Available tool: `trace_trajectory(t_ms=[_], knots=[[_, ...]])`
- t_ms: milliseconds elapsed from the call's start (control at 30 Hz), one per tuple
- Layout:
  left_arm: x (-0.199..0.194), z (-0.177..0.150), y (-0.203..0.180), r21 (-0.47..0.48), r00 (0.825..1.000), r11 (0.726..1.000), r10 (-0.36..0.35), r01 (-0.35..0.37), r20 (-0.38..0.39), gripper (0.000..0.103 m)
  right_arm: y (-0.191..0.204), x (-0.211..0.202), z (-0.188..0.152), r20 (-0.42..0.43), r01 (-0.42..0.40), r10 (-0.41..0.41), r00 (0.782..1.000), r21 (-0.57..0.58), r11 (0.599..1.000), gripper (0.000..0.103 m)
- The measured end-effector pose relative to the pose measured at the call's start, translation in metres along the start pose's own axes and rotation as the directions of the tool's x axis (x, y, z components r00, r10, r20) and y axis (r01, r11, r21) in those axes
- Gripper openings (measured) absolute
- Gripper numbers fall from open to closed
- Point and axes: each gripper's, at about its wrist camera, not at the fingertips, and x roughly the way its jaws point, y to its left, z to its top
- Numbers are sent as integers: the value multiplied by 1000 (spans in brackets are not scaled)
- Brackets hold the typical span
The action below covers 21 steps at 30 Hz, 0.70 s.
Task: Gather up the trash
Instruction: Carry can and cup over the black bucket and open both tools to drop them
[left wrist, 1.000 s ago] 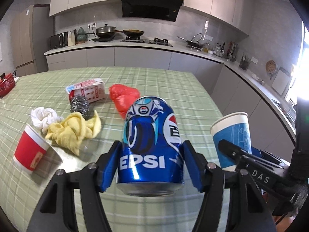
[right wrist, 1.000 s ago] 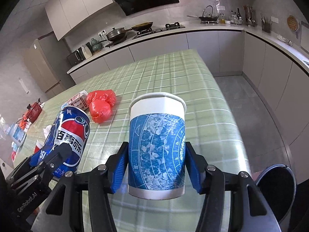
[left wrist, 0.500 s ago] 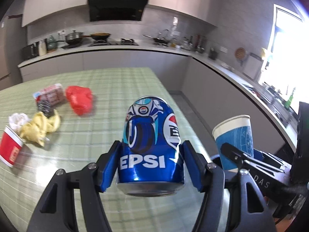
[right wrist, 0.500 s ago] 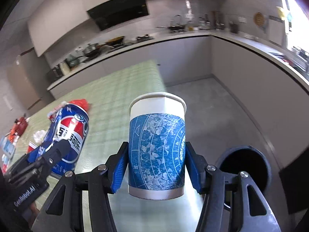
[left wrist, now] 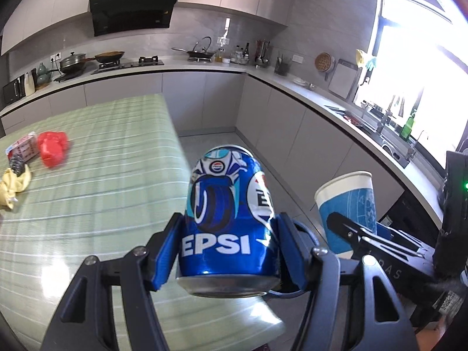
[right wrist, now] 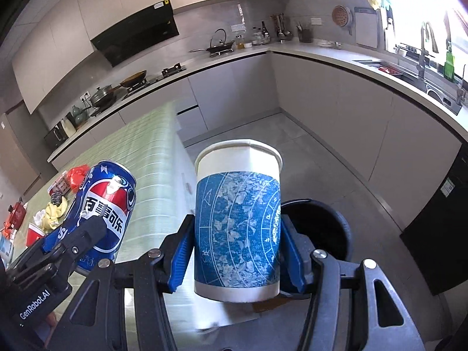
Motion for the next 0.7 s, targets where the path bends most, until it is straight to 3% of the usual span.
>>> trace_trajectory(t_ms=[333, 700], knots=[[60, -12, -80, -85, 997, 994, 62, -66, -49, 65, -119, 26, 35, -69, -36, 32, 997, -54, 998, 58], [137, -59, -91, -91, 972, 982, 149, -167, -183, 66, -164, 129, 3, -233, -108, 87, 968, -76, 991, 58]])
